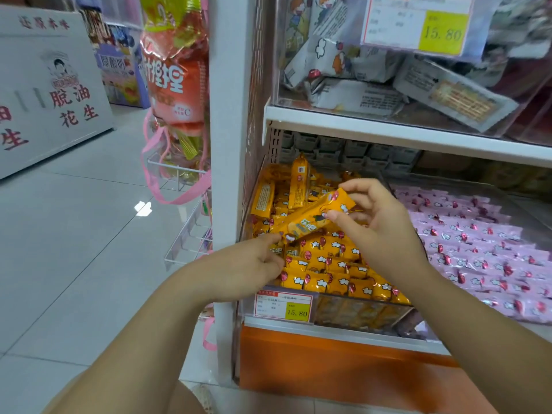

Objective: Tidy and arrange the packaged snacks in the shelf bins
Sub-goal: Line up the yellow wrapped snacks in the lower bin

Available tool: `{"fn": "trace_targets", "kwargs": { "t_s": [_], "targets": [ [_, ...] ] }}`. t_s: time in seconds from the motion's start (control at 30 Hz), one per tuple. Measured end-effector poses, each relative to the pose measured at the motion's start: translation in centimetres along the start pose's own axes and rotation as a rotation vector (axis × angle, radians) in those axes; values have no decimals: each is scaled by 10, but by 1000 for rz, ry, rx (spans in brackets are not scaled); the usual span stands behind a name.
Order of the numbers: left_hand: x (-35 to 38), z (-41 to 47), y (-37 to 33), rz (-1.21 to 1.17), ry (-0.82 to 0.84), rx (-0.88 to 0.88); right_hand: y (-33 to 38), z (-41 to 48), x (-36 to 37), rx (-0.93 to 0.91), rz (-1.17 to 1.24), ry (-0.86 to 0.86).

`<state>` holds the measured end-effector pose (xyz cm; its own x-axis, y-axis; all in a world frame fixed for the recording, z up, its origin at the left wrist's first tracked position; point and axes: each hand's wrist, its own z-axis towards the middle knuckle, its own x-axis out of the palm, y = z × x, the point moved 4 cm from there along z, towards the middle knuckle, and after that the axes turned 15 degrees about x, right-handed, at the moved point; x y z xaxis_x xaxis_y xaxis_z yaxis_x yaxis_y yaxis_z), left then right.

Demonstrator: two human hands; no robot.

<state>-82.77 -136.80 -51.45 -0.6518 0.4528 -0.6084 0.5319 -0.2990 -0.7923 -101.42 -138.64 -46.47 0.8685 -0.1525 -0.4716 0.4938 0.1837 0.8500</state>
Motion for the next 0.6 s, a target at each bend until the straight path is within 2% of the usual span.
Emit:
{"fn": "trace_targets", "kwargs": {
  "t_s": [0.07,0.17,0.27,0.43,0.6],
  "targets": [
    [-1,0,-1,-24,-13,-1,4,5,7,-18,-83,30],
    [-1,0,-1,-64,-13,-10,8,13,18,-69,-340,84],
    [-2,1,-4,-83,-30,-8,4,15,35,-160,-581,235],
    [1,0,-4,-52,-21,5,-11,21,56,-175,-739,429],
    [0,0,-5,-52,-38,25,-20,25,59,-219,-866,449]
  ]
}}
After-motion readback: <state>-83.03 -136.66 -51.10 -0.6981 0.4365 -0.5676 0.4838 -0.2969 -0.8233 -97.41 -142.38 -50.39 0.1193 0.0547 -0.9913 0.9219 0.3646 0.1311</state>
